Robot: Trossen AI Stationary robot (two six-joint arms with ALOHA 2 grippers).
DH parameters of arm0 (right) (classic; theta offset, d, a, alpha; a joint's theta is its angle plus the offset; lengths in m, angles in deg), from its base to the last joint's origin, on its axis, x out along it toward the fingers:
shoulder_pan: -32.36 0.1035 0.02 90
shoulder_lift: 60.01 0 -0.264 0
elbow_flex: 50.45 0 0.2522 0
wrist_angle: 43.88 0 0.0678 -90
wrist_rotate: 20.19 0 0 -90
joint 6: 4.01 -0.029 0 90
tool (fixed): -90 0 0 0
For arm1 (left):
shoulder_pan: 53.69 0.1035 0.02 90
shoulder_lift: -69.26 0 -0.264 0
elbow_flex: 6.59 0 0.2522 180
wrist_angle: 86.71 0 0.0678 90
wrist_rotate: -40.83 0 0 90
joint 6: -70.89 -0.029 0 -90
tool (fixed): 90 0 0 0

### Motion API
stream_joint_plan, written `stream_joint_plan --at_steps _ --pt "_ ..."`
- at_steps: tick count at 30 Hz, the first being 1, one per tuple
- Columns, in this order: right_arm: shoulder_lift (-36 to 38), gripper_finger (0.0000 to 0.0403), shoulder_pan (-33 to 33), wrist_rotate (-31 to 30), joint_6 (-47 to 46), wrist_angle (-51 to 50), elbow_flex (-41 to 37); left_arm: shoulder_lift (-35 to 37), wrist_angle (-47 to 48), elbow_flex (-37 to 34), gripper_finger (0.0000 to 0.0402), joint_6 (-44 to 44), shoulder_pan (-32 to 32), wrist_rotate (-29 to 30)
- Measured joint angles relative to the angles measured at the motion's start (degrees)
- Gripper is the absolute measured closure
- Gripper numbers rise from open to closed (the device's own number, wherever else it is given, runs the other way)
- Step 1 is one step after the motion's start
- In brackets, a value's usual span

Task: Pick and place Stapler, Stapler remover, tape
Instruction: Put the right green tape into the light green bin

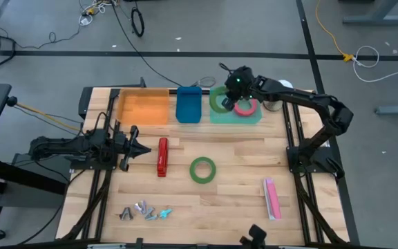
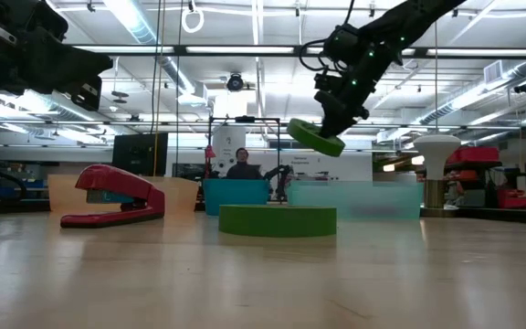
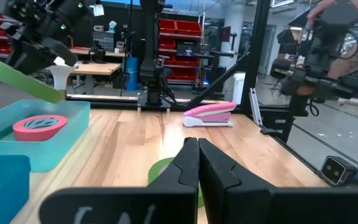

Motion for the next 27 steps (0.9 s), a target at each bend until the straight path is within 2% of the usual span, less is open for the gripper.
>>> stream_joint_plan --at_steps 13,27 --pt "-4.5 0.0317 -2.7 0.0 -2.7 3.3 -0.1 0.0 0.0 0.0 0.0399 0.0 0.0 0.0" --pt "-10.0 0.0317 -3.8 -3.3 -6.5 -2.5 -0.1 0.0 0.0 0.0 0.0399 0.0 0.0 0.0"
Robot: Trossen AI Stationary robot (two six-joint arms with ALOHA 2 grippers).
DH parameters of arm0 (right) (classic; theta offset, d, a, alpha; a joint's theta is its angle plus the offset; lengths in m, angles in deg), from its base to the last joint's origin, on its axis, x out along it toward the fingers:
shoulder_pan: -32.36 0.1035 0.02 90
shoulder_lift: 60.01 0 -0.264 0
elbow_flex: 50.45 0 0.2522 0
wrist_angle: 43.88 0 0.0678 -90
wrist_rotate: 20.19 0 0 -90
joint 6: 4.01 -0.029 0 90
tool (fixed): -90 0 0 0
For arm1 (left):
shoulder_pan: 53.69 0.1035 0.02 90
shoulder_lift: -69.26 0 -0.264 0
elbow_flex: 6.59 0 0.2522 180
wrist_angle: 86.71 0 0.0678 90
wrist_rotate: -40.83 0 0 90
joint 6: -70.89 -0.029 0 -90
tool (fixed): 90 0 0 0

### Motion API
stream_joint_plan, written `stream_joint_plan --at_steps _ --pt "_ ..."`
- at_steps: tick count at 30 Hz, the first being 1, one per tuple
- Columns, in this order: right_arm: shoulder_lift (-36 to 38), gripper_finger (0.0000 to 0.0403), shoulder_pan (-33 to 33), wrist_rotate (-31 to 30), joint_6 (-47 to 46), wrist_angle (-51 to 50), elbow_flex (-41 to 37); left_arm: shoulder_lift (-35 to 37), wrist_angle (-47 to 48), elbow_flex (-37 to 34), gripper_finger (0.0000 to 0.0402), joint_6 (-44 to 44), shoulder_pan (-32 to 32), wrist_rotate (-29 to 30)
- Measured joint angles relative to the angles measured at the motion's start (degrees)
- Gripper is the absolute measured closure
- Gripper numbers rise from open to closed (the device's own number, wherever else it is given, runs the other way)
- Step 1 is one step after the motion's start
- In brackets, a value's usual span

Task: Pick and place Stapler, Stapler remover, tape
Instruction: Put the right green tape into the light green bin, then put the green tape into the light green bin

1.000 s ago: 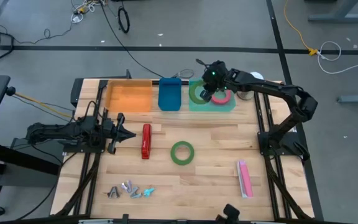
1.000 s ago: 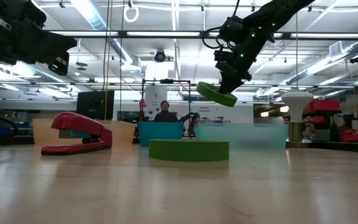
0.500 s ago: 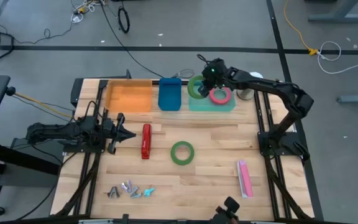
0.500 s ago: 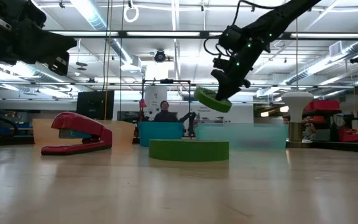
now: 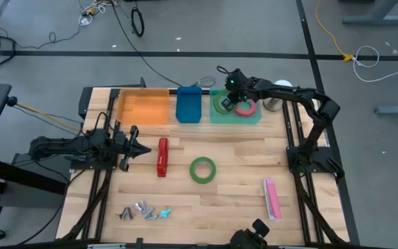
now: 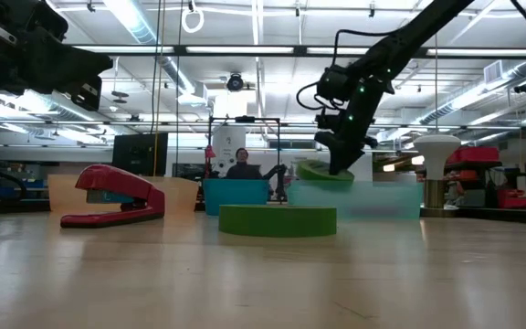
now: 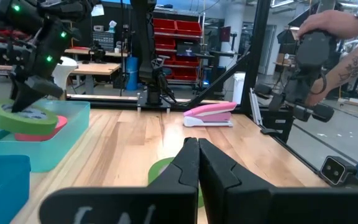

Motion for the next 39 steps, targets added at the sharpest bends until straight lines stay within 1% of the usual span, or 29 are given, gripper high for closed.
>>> stream_joint_plan --at_steps 5,24,28,35,39 --pt "-1.2 0.0317 0.1 1.9 -0.4 -0.2 0.0 0.0 0.0 0.0 0.0399 0.0 0.0 0.0" --pt "-1.4 0.0315 1.0 1.9 -0.5 0.2 0.0 0.0 0.0 0.0 0.0399 0.0 0.0 0.0" --pt "-1.4 0.0291 1.3 1.9 -0.6 0.5 0.0 0.0 0.0 0.0 0.0399 0.0 0.0 0.0" --pt "-1.3 0.0212 1.3 4.6 -1.1 0.7 0.0 0.0 0.0 0.0 0.0399 0.0 0.0 0.0" --pt "-1.3 0.0181 1.4 5.0 -2.3 0.7 0.0 0.0 0.0 0.0 0.0399 0.0 0.0 0.0"
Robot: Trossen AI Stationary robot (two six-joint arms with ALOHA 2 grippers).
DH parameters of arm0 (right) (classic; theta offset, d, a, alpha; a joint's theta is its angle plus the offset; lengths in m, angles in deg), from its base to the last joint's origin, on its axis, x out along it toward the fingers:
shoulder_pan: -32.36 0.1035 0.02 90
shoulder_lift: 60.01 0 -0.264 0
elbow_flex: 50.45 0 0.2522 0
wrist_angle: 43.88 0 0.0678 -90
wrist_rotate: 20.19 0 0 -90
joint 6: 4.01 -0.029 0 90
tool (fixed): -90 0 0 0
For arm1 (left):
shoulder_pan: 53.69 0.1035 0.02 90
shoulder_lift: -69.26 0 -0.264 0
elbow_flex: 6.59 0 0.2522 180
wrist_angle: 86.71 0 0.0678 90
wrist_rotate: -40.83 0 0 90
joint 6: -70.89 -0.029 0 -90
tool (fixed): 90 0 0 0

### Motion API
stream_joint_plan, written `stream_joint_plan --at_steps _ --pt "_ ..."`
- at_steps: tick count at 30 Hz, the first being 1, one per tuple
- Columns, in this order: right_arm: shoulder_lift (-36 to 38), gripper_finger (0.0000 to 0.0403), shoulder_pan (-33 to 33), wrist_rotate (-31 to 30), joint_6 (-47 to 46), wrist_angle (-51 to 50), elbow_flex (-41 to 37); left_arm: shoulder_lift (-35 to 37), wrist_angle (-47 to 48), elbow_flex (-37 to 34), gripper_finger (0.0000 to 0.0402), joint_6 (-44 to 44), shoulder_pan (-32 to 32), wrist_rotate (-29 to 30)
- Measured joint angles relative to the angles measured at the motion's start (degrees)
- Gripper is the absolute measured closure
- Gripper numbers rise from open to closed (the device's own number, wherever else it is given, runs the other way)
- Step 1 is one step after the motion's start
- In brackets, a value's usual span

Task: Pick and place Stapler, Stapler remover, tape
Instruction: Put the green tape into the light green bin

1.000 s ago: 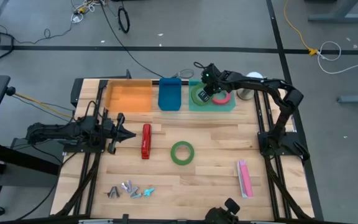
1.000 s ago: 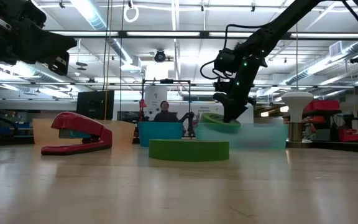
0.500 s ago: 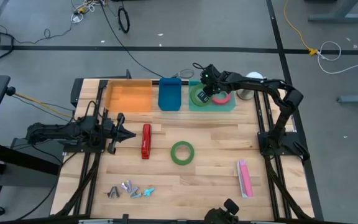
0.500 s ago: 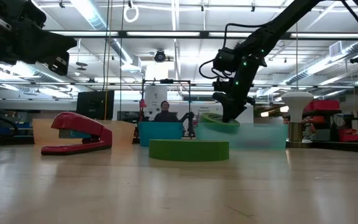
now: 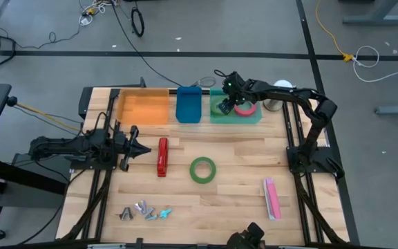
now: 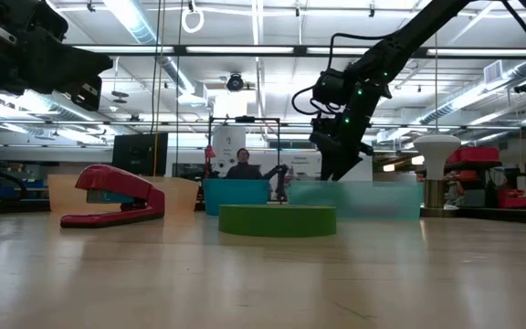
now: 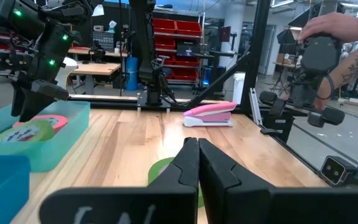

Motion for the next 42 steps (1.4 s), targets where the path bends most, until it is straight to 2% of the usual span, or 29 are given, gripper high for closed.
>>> stream_joint_plan --at_steps 7,17,25,34,42 --pt "0.0 0.0169 0.8 0.0 0.3 -0.1 0.0 0.0 0.0 0.0 0.0399 0.0 0.0 0.0" --pt "0.0 0.0185 2.2 0.0 0.3 -0.2 0.0 0.0 0.0 0.0 0.0399 0.0 0.0 0.0" --pt "2.2 0.0188 5.0 3.0 0.2 -0.4 0.0 0.0 0.0 0.0 0.0399 0.0 0.0 0.0" --pt "7.1 0.0188 11.8 3.0 4.5 0.4 0.0 0.0 0.0 0.0 0.0399 0.0 0.0 0.0" --pt "7.6 0.0188 20.4 3.0 5.3 0.3 0.0 0.0 0.0 0.0 0.0399 0.0 0.0 0.0"
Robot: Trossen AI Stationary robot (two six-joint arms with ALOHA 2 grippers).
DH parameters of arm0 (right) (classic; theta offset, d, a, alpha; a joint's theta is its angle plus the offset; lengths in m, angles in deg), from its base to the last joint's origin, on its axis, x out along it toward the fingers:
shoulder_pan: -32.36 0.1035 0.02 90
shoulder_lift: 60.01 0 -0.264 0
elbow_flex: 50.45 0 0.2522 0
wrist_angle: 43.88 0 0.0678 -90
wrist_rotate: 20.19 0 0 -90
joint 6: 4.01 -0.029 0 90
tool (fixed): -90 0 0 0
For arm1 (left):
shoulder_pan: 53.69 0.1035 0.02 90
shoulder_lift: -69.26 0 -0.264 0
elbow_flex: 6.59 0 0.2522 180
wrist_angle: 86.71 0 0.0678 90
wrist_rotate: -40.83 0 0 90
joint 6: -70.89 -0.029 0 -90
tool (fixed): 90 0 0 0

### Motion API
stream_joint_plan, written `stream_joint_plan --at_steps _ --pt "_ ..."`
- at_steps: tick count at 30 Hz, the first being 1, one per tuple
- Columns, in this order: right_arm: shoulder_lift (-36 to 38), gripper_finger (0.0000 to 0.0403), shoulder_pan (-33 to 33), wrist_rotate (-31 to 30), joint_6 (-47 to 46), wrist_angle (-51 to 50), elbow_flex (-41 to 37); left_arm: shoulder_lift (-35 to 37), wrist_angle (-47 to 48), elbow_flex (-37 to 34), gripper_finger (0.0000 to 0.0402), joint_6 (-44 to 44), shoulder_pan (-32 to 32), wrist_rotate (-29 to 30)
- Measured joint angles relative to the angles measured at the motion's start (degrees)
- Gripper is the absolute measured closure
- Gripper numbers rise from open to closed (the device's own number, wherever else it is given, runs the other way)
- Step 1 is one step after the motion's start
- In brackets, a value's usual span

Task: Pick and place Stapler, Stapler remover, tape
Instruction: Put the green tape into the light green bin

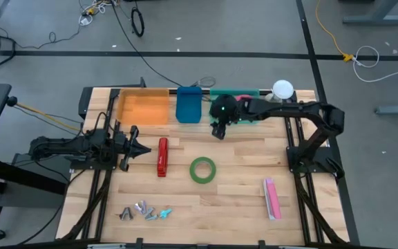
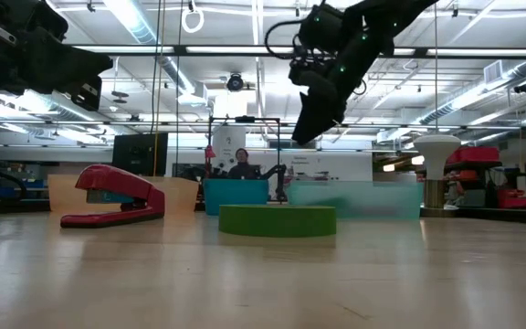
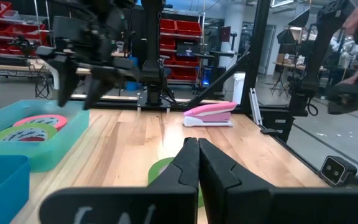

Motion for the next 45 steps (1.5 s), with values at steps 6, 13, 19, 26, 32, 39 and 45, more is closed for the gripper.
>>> stream_joint_plan --at_steps 6,13,19,26,32,39,45 --pt "0.0 0.0188 4.9 -0.1 0.6 0.0 0.0 0.0 0.0 0.0 0.0399 0.0 0.0 0.0" --pt "0.0 0.0188 8.7 -0.1 -1.5 0.0 0.0 0.0 0.0 0.0 0.0399 0.0 0.0 0.0" --pt "-0.6 0.0188 11.2 -0.2 -2.5 -0.1 -0.1 0.0 0.0 0.0 0.0399 0.0 0.0 0.0" --pt "-0.6 0.0188 12.6 -0.2 -4.0 -2.7 1.8 0.0 0.0 0.0 0.0399 0.0 0.0 0.0" --pt "-2.3 0.0188 12.9 -0.2 -6.7 -6.7 6.6 0.0 0.0 0.0 0.0399 0.0 0.0 0.0" --pt "-7.5 0.0188 13.0 0.1 -11.3 -8.9 11.7 0.0 0.0 0.0 0.0399 0.0 0.0 0.0" --pt "-12.6 0.0188 13.4 2.8 -9.1 -9.1 12.3 0.0 0.0 0.0 0.0399 0.0 0.0 0.0"
